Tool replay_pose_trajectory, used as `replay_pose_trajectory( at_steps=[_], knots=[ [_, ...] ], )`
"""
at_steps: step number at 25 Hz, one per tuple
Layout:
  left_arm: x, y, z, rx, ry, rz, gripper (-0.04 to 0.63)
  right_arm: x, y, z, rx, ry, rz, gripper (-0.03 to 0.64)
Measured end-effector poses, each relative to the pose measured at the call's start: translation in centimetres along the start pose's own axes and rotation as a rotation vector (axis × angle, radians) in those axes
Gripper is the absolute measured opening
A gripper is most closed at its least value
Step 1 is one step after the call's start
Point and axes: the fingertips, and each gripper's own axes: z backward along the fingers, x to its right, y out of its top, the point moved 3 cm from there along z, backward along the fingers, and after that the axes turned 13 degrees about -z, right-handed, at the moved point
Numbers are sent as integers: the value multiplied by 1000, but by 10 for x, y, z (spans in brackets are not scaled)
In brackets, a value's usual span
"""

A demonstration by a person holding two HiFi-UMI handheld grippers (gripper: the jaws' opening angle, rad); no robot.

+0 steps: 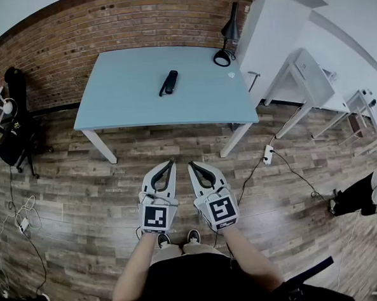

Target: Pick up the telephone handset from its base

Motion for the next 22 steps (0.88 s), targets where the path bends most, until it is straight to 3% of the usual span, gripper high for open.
replay_pose_trajectory(
  at_steps=[2,3,4,11,15,20,22],
  knots=[
    [3,-1,2,-7,-13,14,28,-2,0,0,3,7,-6,15],
    [3,-2,2,-11,-17,18,28,-2,-1,-1,1,8,-10,109],
    [2,-3,3,-14,-20,21,29,-3,-1,-1,-1,8,-13,143],
    [-14,-11,1,2,14,34,29,-11,0,-12,7,-3,9,144],
    [-21,-17,-3,-5,-12,52,29,-9,-3,-19,12,-37,16,141],
    [-35,-26,-6,19,-49,77,29,-8,-2,-29,26,-130,40,19],
    [-38,-30,-10,13,-69,81,29,-5,-2,-33,27,-151,40,3]
  ],
)
